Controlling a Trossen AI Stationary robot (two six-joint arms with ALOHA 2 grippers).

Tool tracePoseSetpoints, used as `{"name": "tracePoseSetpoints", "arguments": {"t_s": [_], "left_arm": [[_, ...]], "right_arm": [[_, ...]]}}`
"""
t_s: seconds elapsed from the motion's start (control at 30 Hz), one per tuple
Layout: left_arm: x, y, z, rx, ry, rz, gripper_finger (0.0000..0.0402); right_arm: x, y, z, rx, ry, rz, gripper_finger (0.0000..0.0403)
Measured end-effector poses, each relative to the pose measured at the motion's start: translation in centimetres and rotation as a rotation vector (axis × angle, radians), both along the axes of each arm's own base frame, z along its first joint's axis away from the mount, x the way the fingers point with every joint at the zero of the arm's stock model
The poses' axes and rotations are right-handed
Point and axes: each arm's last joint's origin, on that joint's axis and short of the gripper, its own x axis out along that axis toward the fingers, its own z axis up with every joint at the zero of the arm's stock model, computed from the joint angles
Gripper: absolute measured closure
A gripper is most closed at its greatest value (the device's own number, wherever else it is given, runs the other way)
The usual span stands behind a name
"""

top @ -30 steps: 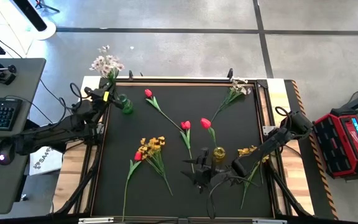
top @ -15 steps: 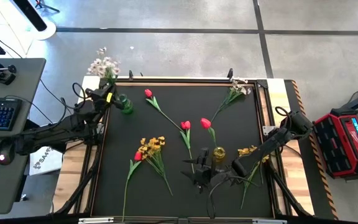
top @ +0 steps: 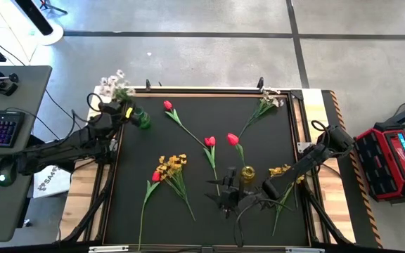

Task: Sort flowers into vase by color
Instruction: Put the left white clustered flowers into the green flower vase, then put the bottom right red flower into the yellow flower vase

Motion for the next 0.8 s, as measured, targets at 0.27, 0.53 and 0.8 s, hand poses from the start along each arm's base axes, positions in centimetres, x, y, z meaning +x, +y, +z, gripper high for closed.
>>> {"name": "tracePoseSetpoints", "arguments": {"t_s": [0.27, 0.53, 0.8], "left_arm": [[-0.6, -0.5, 2.3, -0.17, -0.101, -0.086, 0.0195], [-0.3, -0.7, 4.0, -0.364, -0.047, -0.138, 0.0197], [-0.4, -0.9, 6.1, -0.579, 0.097, -0.066, 0.0197]], "right_arm": [[0.0, 0.0, 0.1, 0.006, -0.007, 0.0, 0.0206], [0.0, 0.1, 0.1, 0.012, -0.01, 0.007, 0.0206], [0.0, 0.1, 0.1, 0.015, -0.01, 0.01, 0.0206]]}}
